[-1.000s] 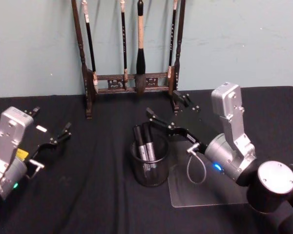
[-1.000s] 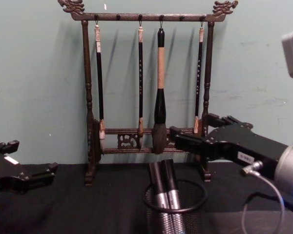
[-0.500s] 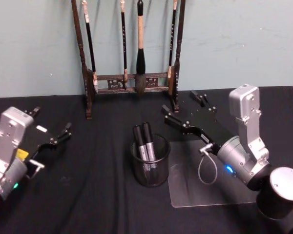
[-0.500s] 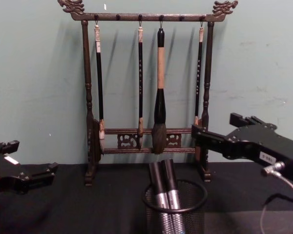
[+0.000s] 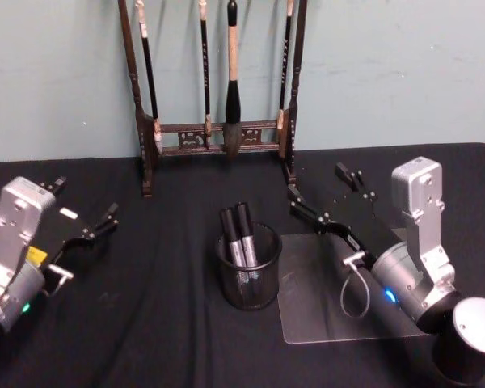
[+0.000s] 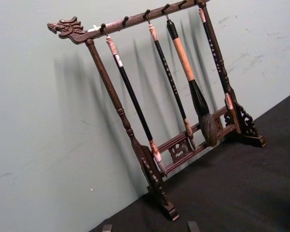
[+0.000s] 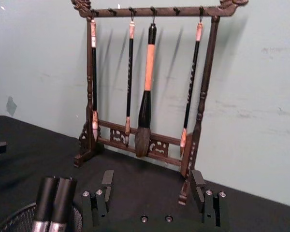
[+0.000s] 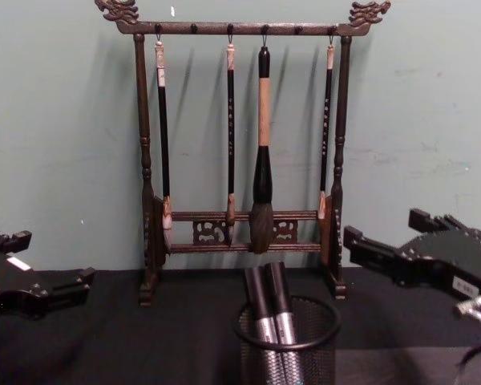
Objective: Pick up the water-based marker from the table and place it into the pen holder.
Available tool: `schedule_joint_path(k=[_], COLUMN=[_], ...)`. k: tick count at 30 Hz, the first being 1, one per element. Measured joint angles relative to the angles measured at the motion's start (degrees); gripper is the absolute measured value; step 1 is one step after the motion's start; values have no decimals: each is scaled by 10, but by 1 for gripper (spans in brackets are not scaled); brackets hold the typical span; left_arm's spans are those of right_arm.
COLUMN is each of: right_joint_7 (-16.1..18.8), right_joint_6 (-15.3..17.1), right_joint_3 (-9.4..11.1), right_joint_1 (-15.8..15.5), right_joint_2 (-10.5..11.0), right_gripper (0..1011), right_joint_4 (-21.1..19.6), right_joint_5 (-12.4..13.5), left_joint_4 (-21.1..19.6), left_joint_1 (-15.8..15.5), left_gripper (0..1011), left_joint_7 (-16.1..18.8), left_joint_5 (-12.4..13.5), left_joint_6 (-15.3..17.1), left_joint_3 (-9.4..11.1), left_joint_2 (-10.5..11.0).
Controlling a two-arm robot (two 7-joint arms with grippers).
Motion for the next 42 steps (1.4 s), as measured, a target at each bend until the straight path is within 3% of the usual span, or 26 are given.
schedule_joint_path(k=[13,33,42], right_joint_7=[-3,1,2], right_joint_6=[8,6,6], right_joint_3=[18,26,26], right_joint_1=[-16,-13,-13], right_joint_2=[-11,-22,-22], right_gripper=[1003,1002,1002], right_joint_4=[14,54,53], right_joint_5=[-1,-2,-2], left_joint_4=[0,0,0], left_joint_1=[0,0,0], left_gripper=[1009,1009,1009], left_joint_7=[0,0,0], left_joint_5=[0,0,0], left_joint_6=[0,0,0], left_joint_3=[0,0,0], left_joint_2=[0,0,0])
